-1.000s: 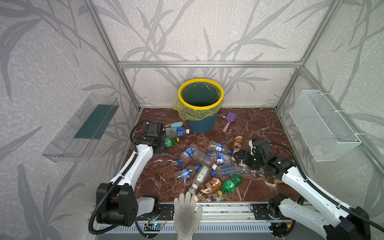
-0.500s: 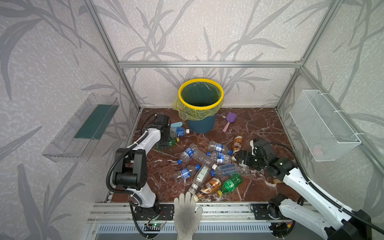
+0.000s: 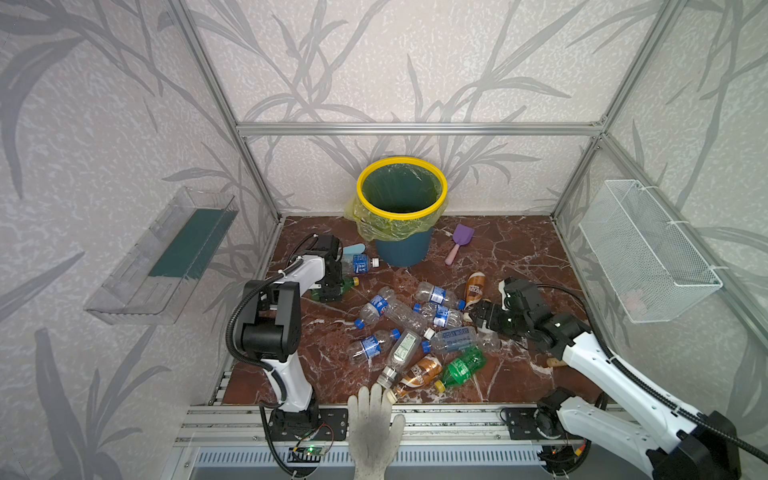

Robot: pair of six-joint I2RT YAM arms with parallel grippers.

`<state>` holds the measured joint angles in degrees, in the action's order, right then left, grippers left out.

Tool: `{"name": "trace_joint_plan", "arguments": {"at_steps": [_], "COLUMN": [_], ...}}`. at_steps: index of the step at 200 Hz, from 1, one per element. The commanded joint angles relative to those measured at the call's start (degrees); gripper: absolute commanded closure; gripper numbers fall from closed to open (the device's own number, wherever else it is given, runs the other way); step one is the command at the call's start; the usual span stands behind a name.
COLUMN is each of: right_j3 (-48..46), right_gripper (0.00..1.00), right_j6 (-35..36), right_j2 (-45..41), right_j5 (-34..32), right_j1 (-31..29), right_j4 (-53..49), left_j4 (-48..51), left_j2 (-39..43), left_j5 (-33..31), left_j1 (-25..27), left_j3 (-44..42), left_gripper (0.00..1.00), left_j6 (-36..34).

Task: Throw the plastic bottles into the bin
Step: 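Lift the green bottle and draw the left arm back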

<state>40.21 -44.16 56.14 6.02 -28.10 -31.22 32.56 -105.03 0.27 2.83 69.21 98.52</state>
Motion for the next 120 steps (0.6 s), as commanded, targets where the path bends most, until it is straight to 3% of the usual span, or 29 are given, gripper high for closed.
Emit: {"name": "trace_joint_plan", "arguments": {"at_steps": [1,64,92,120], "right_j3": [-0.3,-1.3,-1.4,-1.4], "right_gripper": [0.07,0.07,0.07,0.07], "right_j6": [0.8,0.2,0.3,0.3], "right_j2": [0.3,0.6,0.8,0.6], "right_j5": [-0.7,0.0,0.3,0.5], "right_j1": [-0.1,0.0,-0.1,-0.1], "right_j4": [0.9,2.6,2.9,3.0], "left_j4": [1.5,3.8,5.0,9.2], "left_j2": [-1.7,0.4,3.0,8.2], "left_j5": [1.4,3.1,4.7,2.3], "left_j1": [-0.9,-2.6,-2.8,-2.9], "left_j3": [3.3,-1.8,-5.7,-8.8], "left_gripper": [0.19,0.45,0.49,0.49], "left_j6": [-2.1,-13.4,-19.7,-27.3]}}
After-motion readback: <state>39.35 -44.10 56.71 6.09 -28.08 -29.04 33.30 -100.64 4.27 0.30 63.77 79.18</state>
